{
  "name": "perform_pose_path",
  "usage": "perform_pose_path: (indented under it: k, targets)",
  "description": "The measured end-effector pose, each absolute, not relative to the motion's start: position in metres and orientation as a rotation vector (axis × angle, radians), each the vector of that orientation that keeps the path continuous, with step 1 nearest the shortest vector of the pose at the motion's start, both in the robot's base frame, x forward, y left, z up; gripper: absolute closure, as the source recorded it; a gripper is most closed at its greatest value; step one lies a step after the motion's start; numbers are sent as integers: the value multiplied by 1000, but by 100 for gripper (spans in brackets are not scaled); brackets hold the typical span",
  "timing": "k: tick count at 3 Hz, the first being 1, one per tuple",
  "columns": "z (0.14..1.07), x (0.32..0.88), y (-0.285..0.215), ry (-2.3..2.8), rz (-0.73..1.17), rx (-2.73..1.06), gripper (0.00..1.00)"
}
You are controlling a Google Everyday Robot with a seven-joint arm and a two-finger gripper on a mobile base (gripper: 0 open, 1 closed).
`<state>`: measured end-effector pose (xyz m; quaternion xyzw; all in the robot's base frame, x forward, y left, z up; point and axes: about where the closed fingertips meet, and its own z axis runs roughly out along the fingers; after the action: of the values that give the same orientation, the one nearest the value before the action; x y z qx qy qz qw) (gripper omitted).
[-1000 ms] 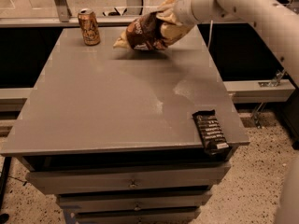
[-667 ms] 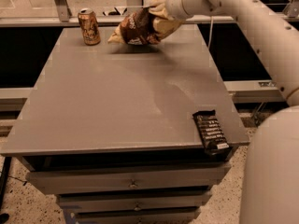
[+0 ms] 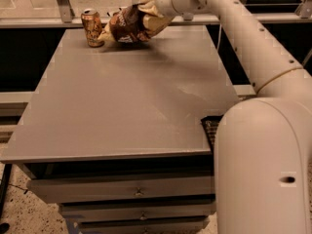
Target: Move brown chip bag near orange can
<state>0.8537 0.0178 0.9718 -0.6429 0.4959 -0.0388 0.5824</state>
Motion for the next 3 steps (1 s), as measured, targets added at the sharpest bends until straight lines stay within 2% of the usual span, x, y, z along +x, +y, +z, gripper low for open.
perform_pose_path:
  k: [1,2,3]
  targets:
    - [962,858,31,1146,-50,-1506,100]
    - [950,854,40,1152,-4,-1517,82]
    - [943,843,43,1155,33,-1527,59]
